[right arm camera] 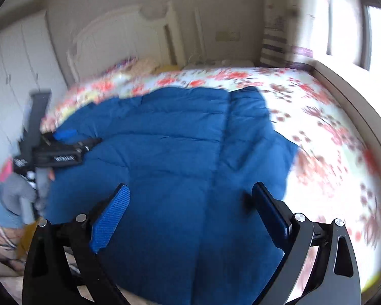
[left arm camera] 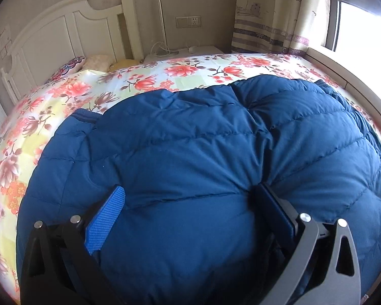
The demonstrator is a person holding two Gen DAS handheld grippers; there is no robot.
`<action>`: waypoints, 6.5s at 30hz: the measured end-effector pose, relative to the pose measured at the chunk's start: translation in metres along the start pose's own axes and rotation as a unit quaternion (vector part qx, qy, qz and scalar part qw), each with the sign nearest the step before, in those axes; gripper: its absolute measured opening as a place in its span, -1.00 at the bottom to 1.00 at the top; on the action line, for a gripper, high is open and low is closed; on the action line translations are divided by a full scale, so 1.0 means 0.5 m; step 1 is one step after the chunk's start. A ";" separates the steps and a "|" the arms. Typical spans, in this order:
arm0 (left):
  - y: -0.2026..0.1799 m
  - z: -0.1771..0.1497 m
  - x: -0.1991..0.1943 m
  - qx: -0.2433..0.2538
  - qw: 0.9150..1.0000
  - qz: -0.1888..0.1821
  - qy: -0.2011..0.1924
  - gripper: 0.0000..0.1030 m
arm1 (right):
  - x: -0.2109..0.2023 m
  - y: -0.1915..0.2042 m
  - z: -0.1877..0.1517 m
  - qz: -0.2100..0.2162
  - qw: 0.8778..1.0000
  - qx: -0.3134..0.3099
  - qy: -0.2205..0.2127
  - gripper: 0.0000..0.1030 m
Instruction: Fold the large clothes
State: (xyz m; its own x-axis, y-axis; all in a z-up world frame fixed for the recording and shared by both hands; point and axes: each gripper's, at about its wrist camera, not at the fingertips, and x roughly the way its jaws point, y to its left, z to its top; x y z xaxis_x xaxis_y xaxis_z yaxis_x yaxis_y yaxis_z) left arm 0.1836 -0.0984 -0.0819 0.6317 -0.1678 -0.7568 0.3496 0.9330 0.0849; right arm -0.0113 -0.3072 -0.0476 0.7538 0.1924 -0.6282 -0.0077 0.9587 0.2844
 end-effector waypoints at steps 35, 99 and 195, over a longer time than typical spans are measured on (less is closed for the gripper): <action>0.051 0.069 -0.012 -0.083 0.994 -0.060 0.036 0.95 | 0.050 -0.043 -0.071 0.096 0.965 0.226 -0.088 -0.31; 0.314 0.187 -0.076 0.028 0.998 -0.038 0.033 0.94 | 0.269 0.859 -0.246 -0.078 0.776 -0.613 -0.126 0.02; 0.352 -0.140 -0.173 -0.109 0.989 0.075 -0.065 0.96 | 0.099 0.487 -0.079 0.142 0.932 -0.334 0.021 0.04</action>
State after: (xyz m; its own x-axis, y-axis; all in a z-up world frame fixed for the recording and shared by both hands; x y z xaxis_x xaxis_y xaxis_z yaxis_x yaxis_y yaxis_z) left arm 0.1420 0.1027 -0.0469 0.7545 -0.0480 -0.6545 0.0966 0.9946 0.0383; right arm -0.0019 -0.0557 -0.0380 0.6331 0.4521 -0.6283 -0.6201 0.7821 -0.0621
